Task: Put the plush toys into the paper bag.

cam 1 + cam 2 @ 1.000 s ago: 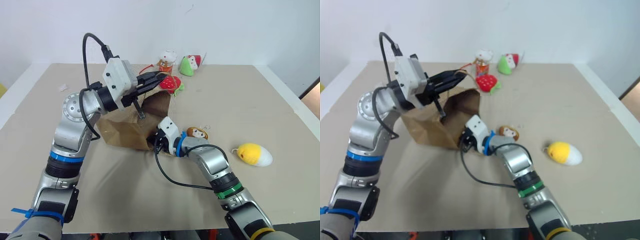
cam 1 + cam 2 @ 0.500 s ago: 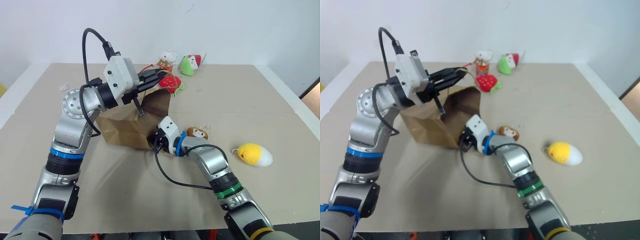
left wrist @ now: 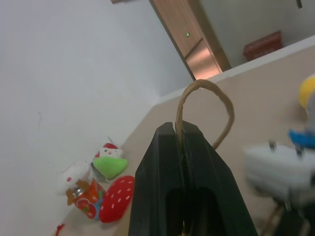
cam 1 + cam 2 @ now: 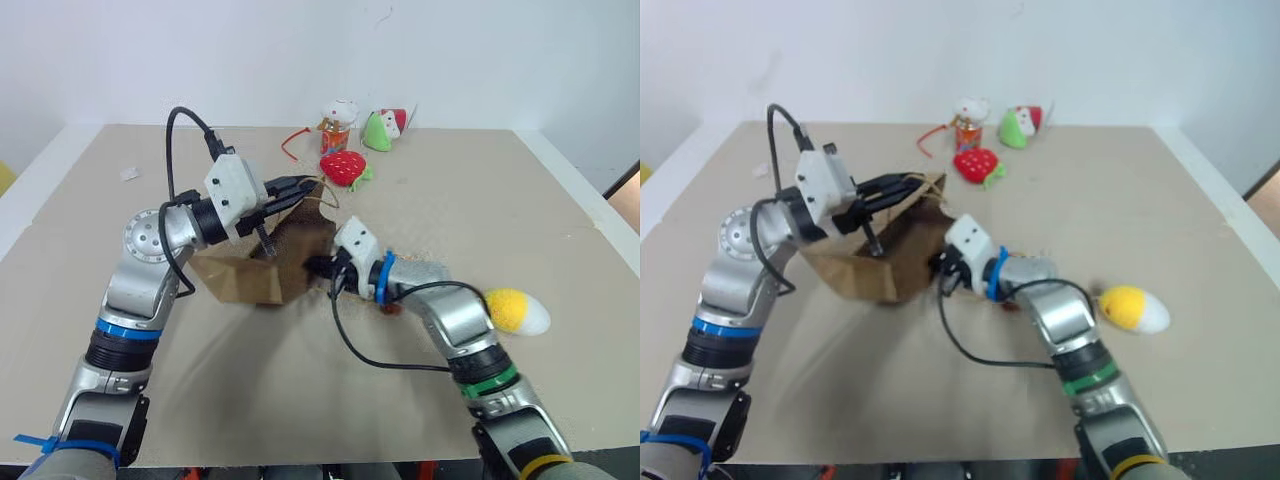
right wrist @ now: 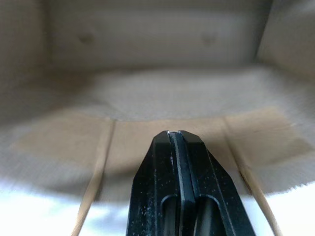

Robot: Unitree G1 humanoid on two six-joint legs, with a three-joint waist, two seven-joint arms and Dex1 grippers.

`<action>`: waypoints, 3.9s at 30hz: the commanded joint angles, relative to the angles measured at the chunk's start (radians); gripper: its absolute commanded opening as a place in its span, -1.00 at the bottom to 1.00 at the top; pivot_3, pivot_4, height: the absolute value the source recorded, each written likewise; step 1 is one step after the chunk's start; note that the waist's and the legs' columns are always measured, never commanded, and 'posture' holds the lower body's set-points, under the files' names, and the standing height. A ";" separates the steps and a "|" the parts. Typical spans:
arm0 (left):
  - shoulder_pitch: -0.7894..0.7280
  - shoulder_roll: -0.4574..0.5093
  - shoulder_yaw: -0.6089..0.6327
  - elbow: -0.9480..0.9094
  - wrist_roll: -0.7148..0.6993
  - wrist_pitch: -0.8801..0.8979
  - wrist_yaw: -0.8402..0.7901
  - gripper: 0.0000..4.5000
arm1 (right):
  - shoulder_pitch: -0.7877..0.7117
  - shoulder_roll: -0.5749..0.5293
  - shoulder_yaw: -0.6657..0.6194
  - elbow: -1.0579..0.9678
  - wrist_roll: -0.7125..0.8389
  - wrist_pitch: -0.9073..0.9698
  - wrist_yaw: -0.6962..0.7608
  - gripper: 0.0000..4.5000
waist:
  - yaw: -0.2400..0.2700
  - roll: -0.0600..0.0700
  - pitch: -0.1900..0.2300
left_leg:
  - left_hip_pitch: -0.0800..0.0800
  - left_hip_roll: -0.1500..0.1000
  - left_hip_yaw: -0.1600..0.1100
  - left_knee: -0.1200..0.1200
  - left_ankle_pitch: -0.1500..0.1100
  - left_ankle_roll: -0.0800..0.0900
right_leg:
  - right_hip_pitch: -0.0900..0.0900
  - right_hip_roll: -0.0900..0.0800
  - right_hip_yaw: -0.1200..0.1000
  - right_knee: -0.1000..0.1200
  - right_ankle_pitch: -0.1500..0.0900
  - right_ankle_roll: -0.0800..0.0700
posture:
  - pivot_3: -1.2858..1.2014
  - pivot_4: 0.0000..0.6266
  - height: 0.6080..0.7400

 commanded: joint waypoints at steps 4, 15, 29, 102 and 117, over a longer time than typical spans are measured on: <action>-0.002 0.011 0.008 -0.035 -0.020 -0.010 -0.026 -1.00 | 0.009 -0.080 -0.132 -0.220 0.173 0.148 0.060 0.01 | 0.000 0.000 0.000 | 0.000 0.000 0.000 0.000 0.000 0.000 | 0.000 0.000 0.000 0.000 0.000 0.000 | 0.03 -0.52 1.00; -0.008 0.024 0.001 -0.013 -0.014 -0.039 -0.078 -1.00 | -0.031 -0.196 -0.361 -0.215 0.391 0.305 0.060 0.98 | 0.000 0.000 0.000 | 0.000 0.000 0.000 -0.001 0.000 0.000 | 0.000 0.000 0.000 0.000 -0.001 -0.002 | 0.03 -0.52 1.00; 0.059 0.016 -0.032 -0.055 -0.020 -0.015 -0.094 -1.00 | 0.173 -0.315 -0.249 0.010 0.138 -0.005 0.073 0.98 | -0.001 0.000 0.000 | 0.000 -0.002 0.000 -0.002 -0.001 0.002 | 0.000 -0.002 0.001 -0.002 -0.002 0.002 | 0.03 -0.52 1.00; 0.027 -0.096 -0.031 -0.075 0.075 -0.037 0.147 -1.00 | -0.221 0.042 0.047 0.121 0.011 -0.084 -0.014 -0.90 | 0.000 0.001 0.001 | -0.001 -0.002 -0.001 -0.001 -0.001 0.002 | 0.000 -0.002 0.001 -0.002 -0.002 0.003 | 0.03 -0.52 1.00; -0.012 -0.065 0.007 0.064 0.091 -0.109 0.142 -1.00 | -0.125 0.021 -0.007 -0.045 0.053 0.001 -0.005 -0.90 | 0.000 0.001 0.001 | -0.001 -0.002 -0.001 -0.002 -0.001 0.002 | 0.000 -0.002 0.000 -0.002 -0.002 0.003 | 0.03 -0.52 1.00</action>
